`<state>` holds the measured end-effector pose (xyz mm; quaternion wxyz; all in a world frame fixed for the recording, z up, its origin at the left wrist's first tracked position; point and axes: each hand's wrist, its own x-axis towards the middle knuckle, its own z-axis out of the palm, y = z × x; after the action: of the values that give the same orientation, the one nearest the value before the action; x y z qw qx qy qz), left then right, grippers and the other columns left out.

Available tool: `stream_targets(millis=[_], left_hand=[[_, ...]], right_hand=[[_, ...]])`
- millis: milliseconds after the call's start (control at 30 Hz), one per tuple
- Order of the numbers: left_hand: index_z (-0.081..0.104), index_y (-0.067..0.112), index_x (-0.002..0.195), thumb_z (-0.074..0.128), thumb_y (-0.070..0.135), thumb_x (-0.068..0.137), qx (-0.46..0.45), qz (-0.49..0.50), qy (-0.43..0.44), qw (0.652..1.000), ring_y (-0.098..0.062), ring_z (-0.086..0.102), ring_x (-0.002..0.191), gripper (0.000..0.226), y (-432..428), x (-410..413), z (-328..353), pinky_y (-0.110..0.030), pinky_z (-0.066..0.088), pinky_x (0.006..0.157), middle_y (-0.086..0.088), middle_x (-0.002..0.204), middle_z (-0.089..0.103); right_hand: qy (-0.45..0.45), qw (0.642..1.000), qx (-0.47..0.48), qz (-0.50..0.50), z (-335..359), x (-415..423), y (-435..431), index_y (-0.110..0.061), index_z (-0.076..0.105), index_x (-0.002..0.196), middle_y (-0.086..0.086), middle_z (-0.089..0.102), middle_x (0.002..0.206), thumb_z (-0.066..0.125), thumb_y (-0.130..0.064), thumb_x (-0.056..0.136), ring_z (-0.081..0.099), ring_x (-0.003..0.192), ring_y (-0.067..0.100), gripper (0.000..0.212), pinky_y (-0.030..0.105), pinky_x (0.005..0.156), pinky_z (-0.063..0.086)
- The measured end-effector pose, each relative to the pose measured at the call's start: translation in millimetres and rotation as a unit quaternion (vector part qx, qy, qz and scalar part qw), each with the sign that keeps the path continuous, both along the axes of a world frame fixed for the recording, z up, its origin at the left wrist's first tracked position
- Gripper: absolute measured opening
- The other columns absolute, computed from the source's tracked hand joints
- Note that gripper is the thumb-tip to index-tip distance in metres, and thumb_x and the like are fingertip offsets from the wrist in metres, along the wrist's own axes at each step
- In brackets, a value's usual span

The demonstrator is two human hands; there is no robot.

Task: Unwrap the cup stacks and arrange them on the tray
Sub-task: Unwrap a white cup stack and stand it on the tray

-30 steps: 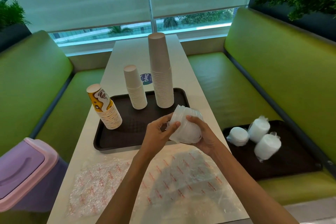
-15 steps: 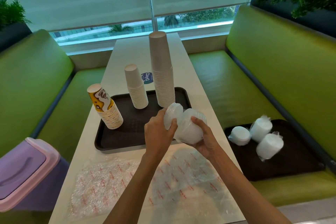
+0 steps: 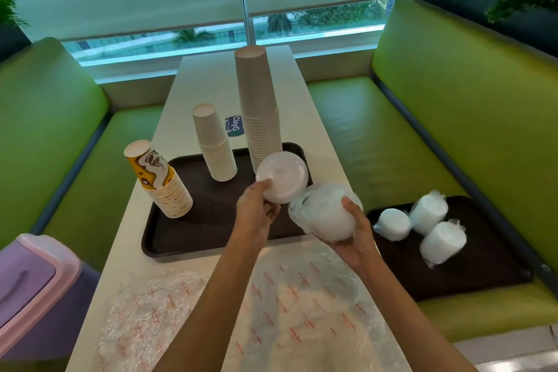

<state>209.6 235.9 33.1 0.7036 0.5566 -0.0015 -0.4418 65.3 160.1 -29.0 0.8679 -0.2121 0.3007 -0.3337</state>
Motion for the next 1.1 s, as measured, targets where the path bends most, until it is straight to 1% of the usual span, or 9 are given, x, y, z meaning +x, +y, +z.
stream_targets(millis=[100,200,333,500,633,733,833,1000,1100], left_hand=[[0.054,0.017,0.106,0.057,0.015,0.091,-0.001,0.047,0.016,0.999,-0.016,0.056,0.09,0.016,-14.2,27.1,-5.2,-0.027,0.044,0.07,-0.008,0.114,0.059],[0.051,0.018,0.112,0.058,0.017,0.091,0.073,0.05,-0.004,0.996,-0.016,0.054,0.09,0.022,-28.2,47.6,-29.0,-0.025,0.045,0.066,-0.01,0.12,0.055],[0.048,0.012,0.126,0.056,0.016,0.094,0.19,-0.011,-0.064,0.98,-0.021,0.051,0.099,0.033,-36.4,53.5,-70.6,-0.023,0.047,0.064,-0.01,0.119,0.052],[0.051,0.007,0.126,0.056,0.016,0.094,0.263,-0.112,-0.193,0.939,-0.022,0.054,0.1,0.034,-50.6,58.8,-105.4,-0.029,0.051,0.072,-0.013,0.124,0.056],[0.05,0.003,0.131,0.056,0.02,0.093,0.32,-0.174,-0.369,0.855,-0.027,0.055,0.111,0.042,-53.6,62.9,-118.6,-0.033,0.046,0.09,-0.014,0.128,0.054],[0.039,0.003,0.142,0.056,0.03,0.094,0.346,-0.189,-0.477,0.785,-0.03,0.04,0.128,0.058,-49.8,62.7,-121.6,-0.036,0.038,0.101,-0.018,0.141,0.036],[0.028,0.011,0.148,0.062,0.046,0.086,0.318,-0.247,-0.559,0.725,-0.03,0.027,0.134,0.079,-46.5,60.5,-121.2,-0.04,0.035,0.105,-0.014,0.145,0.027],[0.007,0.023,0.152,0.069,0.064,0.071,0.345,-0.357,-0.611,0.616,-0.033,0.018,0.14,0.11,-56.6,66.9,-123.5,-0.046,0.034,0.107,-0.012,0.153,0.015],[0.006,0.024,0.152,0.071,0.064,0.069,0.365,-0.386,-0.618,0.58,-0.031,0.025,0.136,0.113,-63.9,69.2,-124.9,-0.045,0.039,0.102,-0.011,0.149,0.021]], right_hand=[[0.006,1.0,0.009,-0.018,-0.1,-4.2,-10.8,-0.021,0.058,0.11,0.013,0.063,0.111,0.096,-0.04,0.01,0.06,0.1,0.033,0.109,0.046,0.066,0.059],[0.008,0.999,0.011,-0.029,-3.2,-6.6,-25.2,-0.02,0.058,0.111,0.013,0.063,0.111,0.096,-0.041,0.01,0.06,0.101,0.033,0.109,0.049,0.071,0.057],[-0.002,0.999,0.005,-0.032,-7.3,-8.8,-36.5,-0.02,0.059,0.109,0.011,0.067,0.104,0.095,-0.04,0.009,0.061,0.099,0.032,0.108,0.051,0.072,0.056],[0.004,1.0,-0.004,-0.028,-14.6,-7.1,-48.0,-0.021,0.06,0.11,0.007,0.073,0.094,0.095,-0.043,0.012,0.065,0.095,0.03,0.106,0.048,0.071,0.057],[0.005,0.999,0.002,-0.032,-20.3,-6.2,-56.2,-0.021,0.06,0.114,0.008,0.072,0.101,0.095,-0.043,0.016,0.066,0.098,0.03,0.106,0.047,0.071,0.059],[0.006,1.0,0.0,-0.029,-22.6,-6.2,-58.6,-0.022,0.06,0.116,0.009,0.069,0.108,0.095,-0.044,0.019,0.064,0.101,0.031,0.105,0.047,0.072,0.059],[0.001,1.0,0.0,-0.025,-23.6,-5.5,-60.2,-0.021,0.06,0.113,0.008,0.073,0.099,0.095,-0.043,0.017,0.069,0.093,0.028,0.104,0.047,0.071,0.059],[-0.009,1.0,0.001,-0.02,-26.0,-5.0,-60.6,-0.02,0.06,0.113,0.007,0.074,0.097,0.096,-0.042,0.018,0.071,0.088,0.026,0.104,0.046,0.069,0.06],[-0.004,1.0,0.001,-0.016,-27.7,-6.2,-60.7,-0.02,0.059,0.116,0.009,0.071,0.105,0.096,-0.042,0.02,0.069,0.095,0.028,0.105,0.045,0.068,0.06]])
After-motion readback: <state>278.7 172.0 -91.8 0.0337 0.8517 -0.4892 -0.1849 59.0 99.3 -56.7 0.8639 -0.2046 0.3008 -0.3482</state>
